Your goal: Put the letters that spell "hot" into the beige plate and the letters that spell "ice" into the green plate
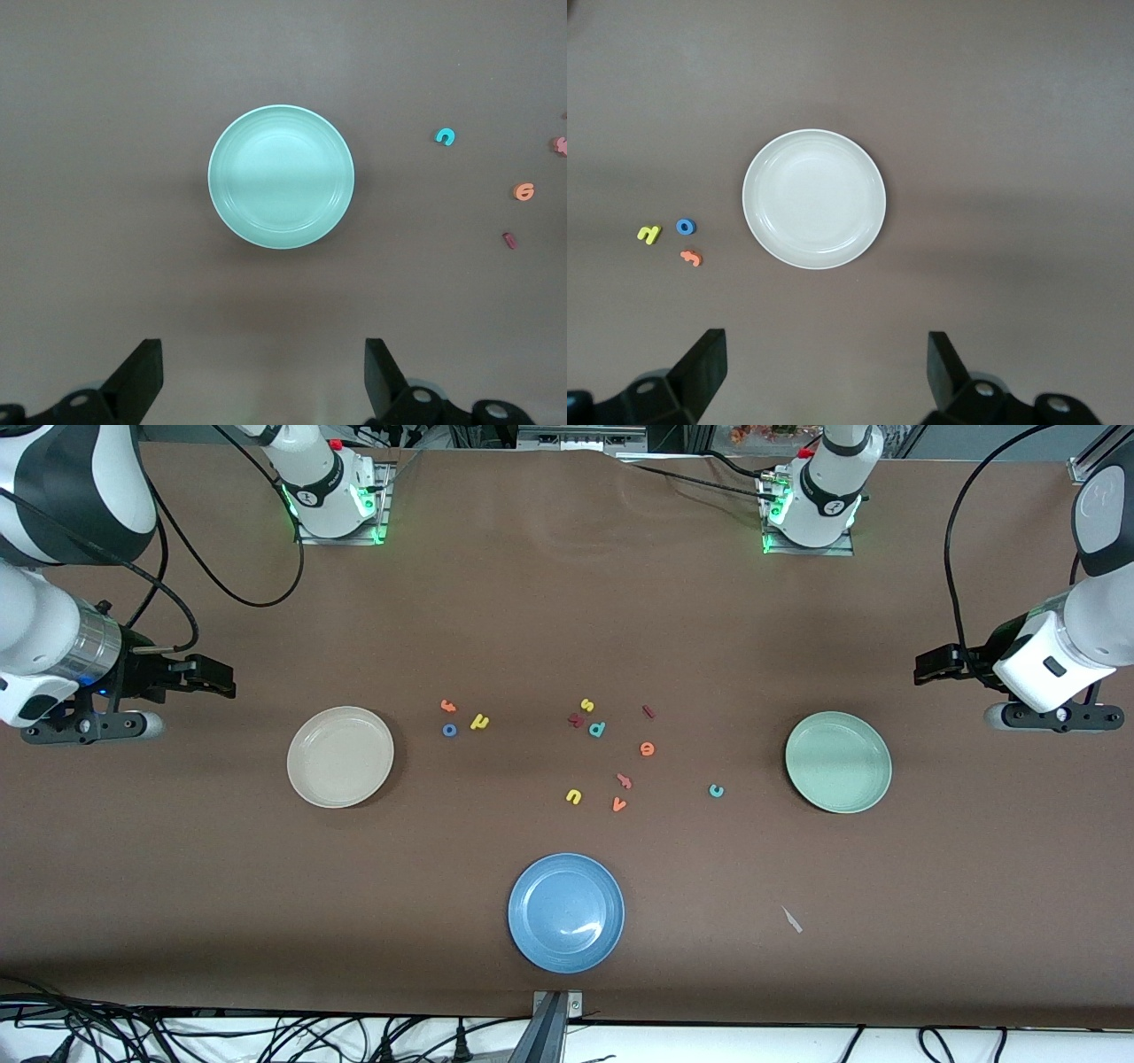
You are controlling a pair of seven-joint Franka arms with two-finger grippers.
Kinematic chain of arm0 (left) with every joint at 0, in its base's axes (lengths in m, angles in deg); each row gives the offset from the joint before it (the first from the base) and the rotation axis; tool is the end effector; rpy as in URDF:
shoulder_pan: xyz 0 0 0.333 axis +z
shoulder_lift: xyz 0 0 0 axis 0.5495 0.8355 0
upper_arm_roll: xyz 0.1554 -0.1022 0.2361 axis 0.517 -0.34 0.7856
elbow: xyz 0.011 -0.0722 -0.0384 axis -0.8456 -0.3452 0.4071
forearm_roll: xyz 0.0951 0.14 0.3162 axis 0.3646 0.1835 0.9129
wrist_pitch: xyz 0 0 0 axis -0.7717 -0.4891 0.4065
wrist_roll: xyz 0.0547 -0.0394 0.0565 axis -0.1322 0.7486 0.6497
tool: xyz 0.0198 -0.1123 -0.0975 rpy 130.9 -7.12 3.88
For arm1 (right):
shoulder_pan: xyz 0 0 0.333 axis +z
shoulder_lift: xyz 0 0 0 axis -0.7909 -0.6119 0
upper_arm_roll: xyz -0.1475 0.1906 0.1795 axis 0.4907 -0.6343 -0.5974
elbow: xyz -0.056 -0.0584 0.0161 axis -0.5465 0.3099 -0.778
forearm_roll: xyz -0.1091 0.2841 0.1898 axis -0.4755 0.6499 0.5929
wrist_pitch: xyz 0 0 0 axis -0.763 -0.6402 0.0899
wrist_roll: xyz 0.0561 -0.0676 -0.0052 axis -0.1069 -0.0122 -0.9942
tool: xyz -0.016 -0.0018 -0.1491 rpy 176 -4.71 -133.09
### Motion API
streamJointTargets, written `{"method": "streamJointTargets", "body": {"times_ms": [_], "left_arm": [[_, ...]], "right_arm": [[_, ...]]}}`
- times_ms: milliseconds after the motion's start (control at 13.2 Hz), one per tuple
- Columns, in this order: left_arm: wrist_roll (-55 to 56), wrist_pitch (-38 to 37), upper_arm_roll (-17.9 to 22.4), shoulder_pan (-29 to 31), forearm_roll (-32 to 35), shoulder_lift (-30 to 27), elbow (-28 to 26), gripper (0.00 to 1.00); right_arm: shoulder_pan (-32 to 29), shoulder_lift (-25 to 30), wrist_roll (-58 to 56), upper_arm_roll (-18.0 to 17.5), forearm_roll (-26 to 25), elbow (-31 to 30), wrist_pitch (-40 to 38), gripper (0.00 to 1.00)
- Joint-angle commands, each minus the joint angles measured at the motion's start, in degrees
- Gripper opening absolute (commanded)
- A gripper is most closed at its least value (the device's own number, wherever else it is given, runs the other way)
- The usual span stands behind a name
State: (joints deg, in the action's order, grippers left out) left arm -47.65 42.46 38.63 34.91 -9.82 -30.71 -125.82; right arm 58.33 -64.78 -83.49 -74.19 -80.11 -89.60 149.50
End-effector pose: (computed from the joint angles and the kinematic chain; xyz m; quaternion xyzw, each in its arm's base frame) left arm 0.5359 -0.0091 0.4714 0.9950 -0.0023 -0.0993 0.0063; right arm 0.5652 0.0470 0.4734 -0.9972 -0.0396 0.0626 0.0064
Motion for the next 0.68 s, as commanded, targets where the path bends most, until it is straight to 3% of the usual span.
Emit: {"method": "streamJointTargets", "body": {"times_ms": [0,604], "left_arm": [[0.5,-0.1,-0.1,-0.3,1.4,0.0,0.0,1.00],[0.5,1.2,0.0,-0.1,1.8,-0.6,0.9,1.00]], "right_arm": [[-0.3,-0.8,-0.5,0.0,-0.5,1.8,-1.6,1.00],[-0.2,-0.8,-0.3,-0.1,-0.5,1.8,-1.6,1.00]]}}
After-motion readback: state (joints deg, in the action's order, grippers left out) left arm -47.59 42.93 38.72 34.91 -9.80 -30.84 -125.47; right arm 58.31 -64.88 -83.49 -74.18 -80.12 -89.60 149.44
